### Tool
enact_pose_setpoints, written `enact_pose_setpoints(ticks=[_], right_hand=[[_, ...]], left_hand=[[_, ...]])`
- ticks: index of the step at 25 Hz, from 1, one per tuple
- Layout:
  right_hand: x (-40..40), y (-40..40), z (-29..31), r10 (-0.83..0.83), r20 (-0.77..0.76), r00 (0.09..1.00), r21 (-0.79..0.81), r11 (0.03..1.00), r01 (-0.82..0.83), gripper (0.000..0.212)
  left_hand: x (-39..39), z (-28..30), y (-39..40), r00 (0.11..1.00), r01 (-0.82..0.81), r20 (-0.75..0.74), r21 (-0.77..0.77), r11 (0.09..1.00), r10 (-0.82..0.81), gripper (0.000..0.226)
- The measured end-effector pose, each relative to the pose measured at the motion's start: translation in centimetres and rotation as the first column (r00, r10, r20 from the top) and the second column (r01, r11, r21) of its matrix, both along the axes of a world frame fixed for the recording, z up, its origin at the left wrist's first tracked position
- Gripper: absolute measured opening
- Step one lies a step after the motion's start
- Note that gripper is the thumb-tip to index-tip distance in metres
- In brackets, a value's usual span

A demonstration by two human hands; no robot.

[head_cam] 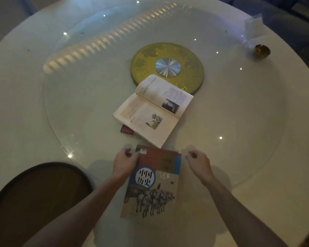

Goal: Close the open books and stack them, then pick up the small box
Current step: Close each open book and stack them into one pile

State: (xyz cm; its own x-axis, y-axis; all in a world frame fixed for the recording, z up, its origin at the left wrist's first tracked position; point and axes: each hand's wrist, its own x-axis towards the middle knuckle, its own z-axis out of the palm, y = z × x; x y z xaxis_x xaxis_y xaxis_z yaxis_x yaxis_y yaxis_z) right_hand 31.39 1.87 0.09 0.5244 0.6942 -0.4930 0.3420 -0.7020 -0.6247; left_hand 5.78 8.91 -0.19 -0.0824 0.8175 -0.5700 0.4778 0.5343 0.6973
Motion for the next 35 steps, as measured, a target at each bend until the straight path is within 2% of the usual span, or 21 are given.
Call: enact_pose_setpoints(ticks=[2, 4, 6, 8, 12, 14, 17, 21, 22, 24, 26, 27, 30, 32, 35], right_hand=[[2.7, 4.5, 0.9, -0.056, -0.215, 0.975, 0.066, 0.995, 0.072, 0.034], [5.1, 9.0, 1.3, -0.112, -0.408, 0.906, 0.091, 0.983, 0.162, 0.04], [6.7, 12.5, 1.2, -0.129, -0.53, 0.838, 0.104, 0.971, 0.215, 0.026], [7.7, 15.1, 0.1, -0.144, -0.597, 0.789, 0.1, 0.963, 0.251, 0.016], [7.6, 17.6, -1.3, -0.164, -0.691, 0.704, 0.086, 0.949, 0.304, 0.028], [7.0, 18.3, -1.7, -0.157, -0.707, 0.689, 0.077, 0.952, 0.296, 0.028], [6.1, 18.6, -2.1, -0.118, -0.664, 0.738, 0.11, 0.961, 0.253, 0.034], [5.6, 17.5, -1.1, -0.004, -0.567, 0.824, 0.282, 0.939, 0.198, 0.032], [5.3, 16.8, -0.6, 0.076, -0.487, 0.87, 0.35, 0.93, 0.115, 0.03], [4.8, 15.0, 0.2, 0.276, -0.173, 0.945, 0.427, 0.886, -0.181, 0.032], [4.5, 13.3, 0.4, 0.463, 0.137, 0.876, 0.361, 0.8, -0.48, 0.038], [4.3, 12.4, 0.7, 0.534, 0.197, 0.822, 0.313, 0.761, -0.569, 0.045], [3.2, 9.5, 2.5, 0.688, 0.167, 0.706, 0.298, 0.647, -0.702, 0.068], [2.0, 7.8, 4.3, 0.734, 0.161, 0.66, 0.309, 0.598, -0.74, 0.074], [-0.2, 6.2, 6.8, 0.701, 0.334, 0.63, 0.273, 0.568, -0.777, 0.092]], left_hand=[[1.6, 0.4, 2.8, 0.995, -0.074, 0.066, -0.032, 0.997, 0.076, 0.061], [3.0, 0.3, 5.2, 0.969, -0.173, 0.164, -0.089, 0.981, 0.186, 0.043], [4.2, 0.0, 7.1, 0.922, -0.269, 0.233, -0.19, 0.944, 0.31, 0.029], [4.9, -0.8, 8.6, 0.895, -0.336, 0.22, -0.242, 0.91, 0.388, 0.025], [5.3, -2.3, 10.0, 0.823, -0.456, 0.226, -0.284, 0.843, 0.521, 0.008], [5.4, -2.7, 10.1, 0.804, -0.461, 0.253, -0.305, 0.833, 0.538, 0.01], [5.5, -2.9, 9.8, 0.772, -0.449, 0.335, -0.316, 0.836, 0.541, 0.026], [5.3, -1.9, 9.3, 0.64, -0.471, 0.499, -0.345, 0.812, 0.584, 0.027], [5.4, -1.4, 9.2, 0.606, -0.458, 0.544, -0.358, 0.813, 0.581, 0.028], [5.7, -0.4, 9.0, 0.542, -0.406, 0.629, -0.384, 0.829, 0.556, 0.032], [6.1, 1.0, 8.8, 0.494, -0.363, 0.688, -0.393, 0.845, 0.532, 0.035], [6.3, 1.8, 8.8, 0.481, -0.343, 0.711, -0.387, 0.856, 0.514, 0.034], [7.0, 4.4, 8.4, 0.507, -0.264, 0.755, -0.322, 0.909, 0.415, 0.021], [7.4, 6.0, 7.6, 0.546, -0.222, 0.757, -0.281, 0.934, 0.358, 0.017], [7.4, 7.8, 6.3, 0.568, -0.194, 0.763, -0.242, 0.951, 0.31, 0.015]])
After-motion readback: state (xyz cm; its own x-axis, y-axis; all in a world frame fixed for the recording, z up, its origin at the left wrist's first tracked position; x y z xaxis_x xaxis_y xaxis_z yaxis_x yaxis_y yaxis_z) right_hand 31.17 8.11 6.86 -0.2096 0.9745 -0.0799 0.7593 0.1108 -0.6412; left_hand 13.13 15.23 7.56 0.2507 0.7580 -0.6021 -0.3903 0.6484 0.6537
